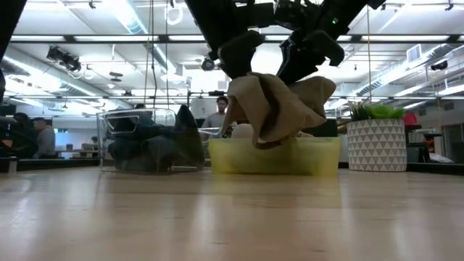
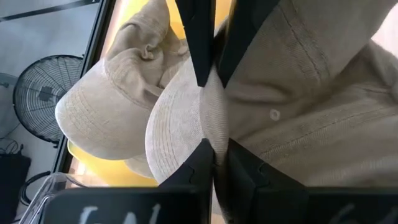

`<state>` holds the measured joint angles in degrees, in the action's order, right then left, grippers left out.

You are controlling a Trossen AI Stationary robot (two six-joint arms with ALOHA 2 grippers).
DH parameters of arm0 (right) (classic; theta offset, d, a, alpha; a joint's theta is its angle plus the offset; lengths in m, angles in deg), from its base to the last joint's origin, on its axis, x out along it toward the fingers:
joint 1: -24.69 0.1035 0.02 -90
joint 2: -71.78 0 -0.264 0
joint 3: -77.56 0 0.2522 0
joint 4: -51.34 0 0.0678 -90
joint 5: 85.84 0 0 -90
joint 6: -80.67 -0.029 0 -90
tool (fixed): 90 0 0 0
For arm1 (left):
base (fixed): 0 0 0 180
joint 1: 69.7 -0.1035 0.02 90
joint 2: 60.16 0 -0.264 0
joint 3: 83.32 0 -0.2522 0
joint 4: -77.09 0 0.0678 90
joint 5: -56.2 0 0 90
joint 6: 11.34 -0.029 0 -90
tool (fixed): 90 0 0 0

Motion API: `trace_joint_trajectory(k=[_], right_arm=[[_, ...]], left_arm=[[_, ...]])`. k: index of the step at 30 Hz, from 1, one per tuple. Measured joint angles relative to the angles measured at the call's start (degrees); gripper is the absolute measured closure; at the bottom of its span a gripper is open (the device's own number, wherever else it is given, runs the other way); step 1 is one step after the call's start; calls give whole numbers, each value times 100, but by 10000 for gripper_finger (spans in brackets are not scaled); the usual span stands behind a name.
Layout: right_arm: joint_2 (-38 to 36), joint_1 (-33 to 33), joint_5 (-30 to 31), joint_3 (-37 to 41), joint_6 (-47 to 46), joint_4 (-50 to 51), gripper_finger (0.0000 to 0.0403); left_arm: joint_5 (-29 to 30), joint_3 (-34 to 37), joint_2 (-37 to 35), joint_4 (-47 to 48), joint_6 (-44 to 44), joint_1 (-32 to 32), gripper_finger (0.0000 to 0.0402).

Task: Pick & Place hat
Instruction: Put the brown cap into the yellow bin

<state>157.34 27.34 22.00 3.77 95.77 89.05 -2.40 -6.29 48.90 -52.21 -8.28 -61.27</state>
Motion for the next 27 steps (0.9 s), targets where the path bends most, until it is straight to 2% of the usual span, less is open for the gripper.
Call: trace_joint_trajectory(k=[6,13,18,22,27], right_arm=[[0,-7,28,0,22,27,385],[22,-2,171,0,33,222,396],[-52,-2,191,7,68,306,396],[-290,0,446,13,203,388,396],[-769,-7,753,13,1204,412,396]], left_arm=[[-55,-4,-7,77,-21,-134,353],[-49,-15,-7,138,-71,-85,274],[65,-30,-250,549,79,51,225],[265,-31,-685,1358,729,53,212],[324,-39,-1441,1965,1166,45,218]])
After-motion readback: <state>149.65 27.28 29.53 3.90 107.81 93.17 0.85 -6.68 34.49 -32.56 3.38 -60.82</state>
